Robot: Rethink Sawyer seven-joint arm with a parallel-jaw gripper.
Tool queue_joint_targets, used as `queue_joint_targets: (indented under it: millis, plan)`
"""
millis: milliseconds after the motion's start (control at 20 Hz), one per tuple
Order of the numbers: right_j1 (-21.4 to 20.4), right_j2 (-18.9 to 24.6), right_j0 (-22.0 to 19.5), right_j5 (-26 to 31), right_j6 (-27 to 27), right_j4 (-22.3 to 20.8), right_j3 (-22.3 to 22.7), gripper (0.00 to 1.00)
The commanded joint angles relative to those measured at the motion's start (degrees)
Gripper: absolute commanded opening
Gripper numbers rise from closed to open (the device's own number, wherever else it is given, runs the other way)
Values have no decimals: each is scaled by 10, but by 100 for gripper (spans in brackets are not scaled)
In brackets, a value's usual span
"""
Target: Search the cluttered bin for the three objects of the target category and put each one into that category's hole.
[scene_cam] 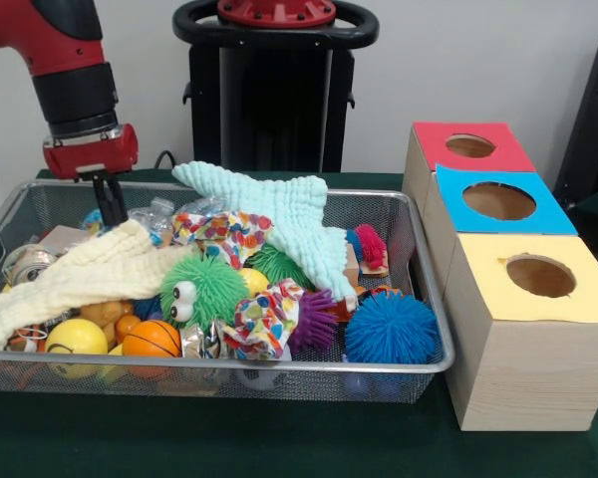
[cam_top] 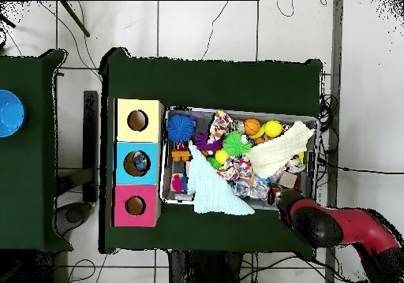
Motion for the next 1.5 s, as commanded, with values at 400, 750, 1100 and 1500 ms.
queue_joint_targets:
  millis: [400, 750, 1100, 1500]
  plan:
    - [15, 19, 50, -27, -43, 0, -32, 0]
    - [-17, 29, 69, 1, -50, 23, -34, 0]
    - [-104, 37, 90, 22, -27, 62, 1, 0]
    - [-172, 25, 118, 20, -9, 99, 22, 0]
